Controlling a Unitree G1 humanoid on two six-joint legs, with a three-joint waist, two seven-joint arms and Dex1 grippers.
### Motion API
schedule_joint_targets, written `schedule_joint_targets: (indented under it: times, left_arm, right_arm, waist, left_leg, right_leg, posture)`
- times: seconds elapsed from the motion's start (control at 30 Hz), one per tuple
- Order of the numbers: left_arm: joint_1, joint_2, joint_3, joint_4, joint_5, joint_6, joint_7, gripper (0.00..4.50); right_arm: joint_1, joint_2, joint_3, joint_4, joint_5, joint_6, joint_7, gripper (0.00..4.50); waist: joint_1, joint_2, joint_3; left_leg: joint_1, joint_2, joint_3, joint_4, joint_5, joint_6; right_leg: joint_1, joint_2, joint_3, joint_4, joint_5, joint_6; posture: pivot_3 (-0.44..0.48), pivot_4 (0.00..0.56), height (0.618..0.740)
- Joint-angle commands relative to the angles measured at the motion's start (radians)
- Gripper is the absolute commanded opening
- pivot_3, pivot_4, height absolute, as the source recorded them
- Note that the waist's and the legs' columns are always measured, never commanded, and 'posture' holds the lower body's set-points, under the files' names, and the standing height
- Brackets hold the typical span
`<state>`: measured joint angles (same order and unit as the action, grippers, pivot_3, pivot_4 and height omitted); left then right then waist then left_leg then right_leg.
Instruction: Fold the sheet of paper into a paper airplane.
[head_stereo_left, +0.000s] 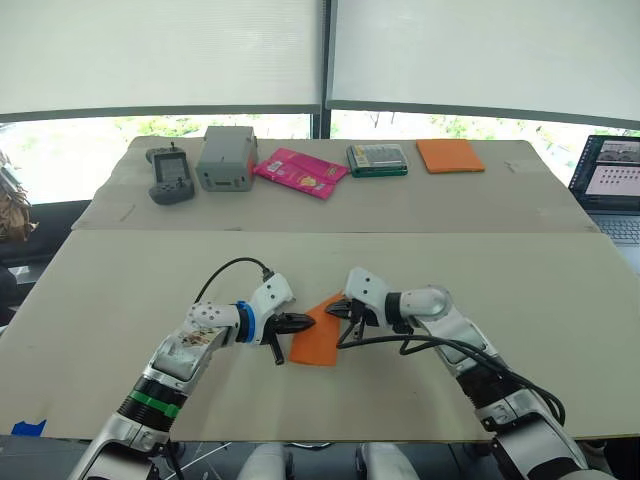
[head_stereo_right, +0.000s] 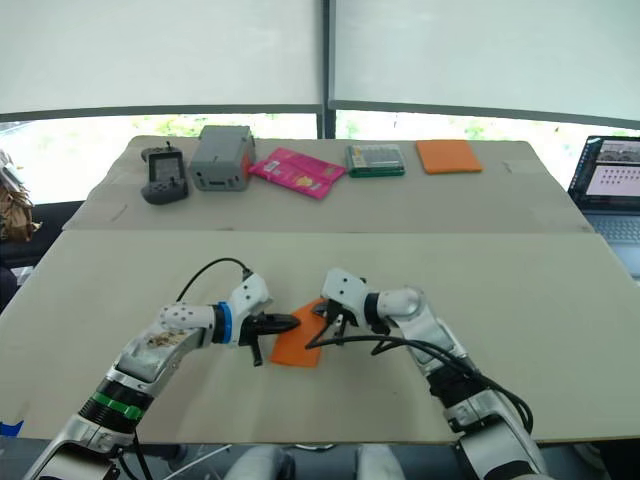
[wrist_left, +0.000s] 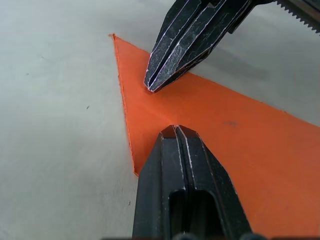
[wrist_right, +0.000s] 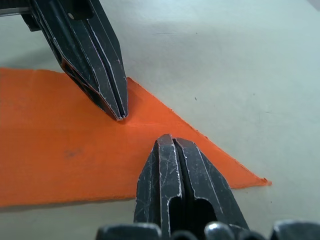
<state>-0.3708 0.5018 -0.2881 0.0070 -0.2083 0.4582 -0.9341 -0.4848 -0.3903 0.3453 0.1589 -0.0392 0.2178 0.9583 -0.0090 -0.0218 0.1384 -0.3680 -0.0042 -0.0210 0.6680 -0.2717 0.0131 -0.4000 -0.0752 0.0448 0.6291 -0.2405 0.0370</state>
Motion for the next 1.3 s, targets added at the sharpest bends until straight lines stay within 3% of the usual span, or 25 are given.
schedule_joint_targets:
  times: [0.03,0.23,0.47,1.0,1.3]
  left_arm:
    - [0.017,-0.032,-0.053,0.030,0.046,0.003,0.027,0.03]
    - [0.036,-0.048,-0.066,0.003,0.083,-0.010,0.059,0.03]
    - [0.053,-0.047,-0.060,-0.017,0.085,0.008,0.065,0.03]
    - [0.042,-0.048,-0.050,0.020,0.082,0.011,0.060,0.03]
    - [0.038,-0.074,-0.065,0.016,0.090,0.021,0.076,0.03]
  right_arm:
    - [0.046,-0.021,0.036,0.058,-0.041,-0.036,-0.017,0.00]
    - [-0.037,0.003,-0.038,0.234,-0.035,-0.130,-0.134,0.00]
    - [-0.084,0.008,-0.062,0.323,-0.014,-0.207,-0.114,0.00]
    - [0.030,-0.006,-0.026,0.191,0.000,-0.258,-0.007,0.00]
    - [0.135,-0.058,0.057,-0.015,-0.009,-0.177,0.067,0.00]
  waist:
    - [0.002,0.000,0.000]
    - [-0.002,0.000,0.000]
    - [-0.002,0.000,0.000]
    - [-0.005,0.000,0.000]
    - [-0.001,0.000,0.000]
  left_leg:
    - [0.000,0.000,0.000,0.000,0.000,0.000]
    - [0.012,0.001,0.000,0.000,0.000,0.000]
    - [0.010,0.001,0.000,0.000,0.000,0.001]
    - [0.010,0.001,0.000,-0.001,0.000,0.001]
    - [0.011,0.001,0.000,-0.001,0.000,0.001]
  right_leg:
    - [0.001,0.000,0.000,0.000,0.000,0.000]
    - [0.014,0.001,-0.001,-0.002,-0.001,0.001]
    - [0.013,0.001,-0.001,-0.002,-0.001,0.001]
    - [0.013,0.000,-0.001,-0.003,-0.001,0.001]
    - [0.014,0.000,-0.001,-0.003,-0.002,0.002]
  posture:
    - [0.000,0.150,0.740]
    - [0.000,0.150,0.740]
    - [0.000,0.150,0.740]
    - [0.000,0.150,0.740]
    - [0.000,0.150,0.740]
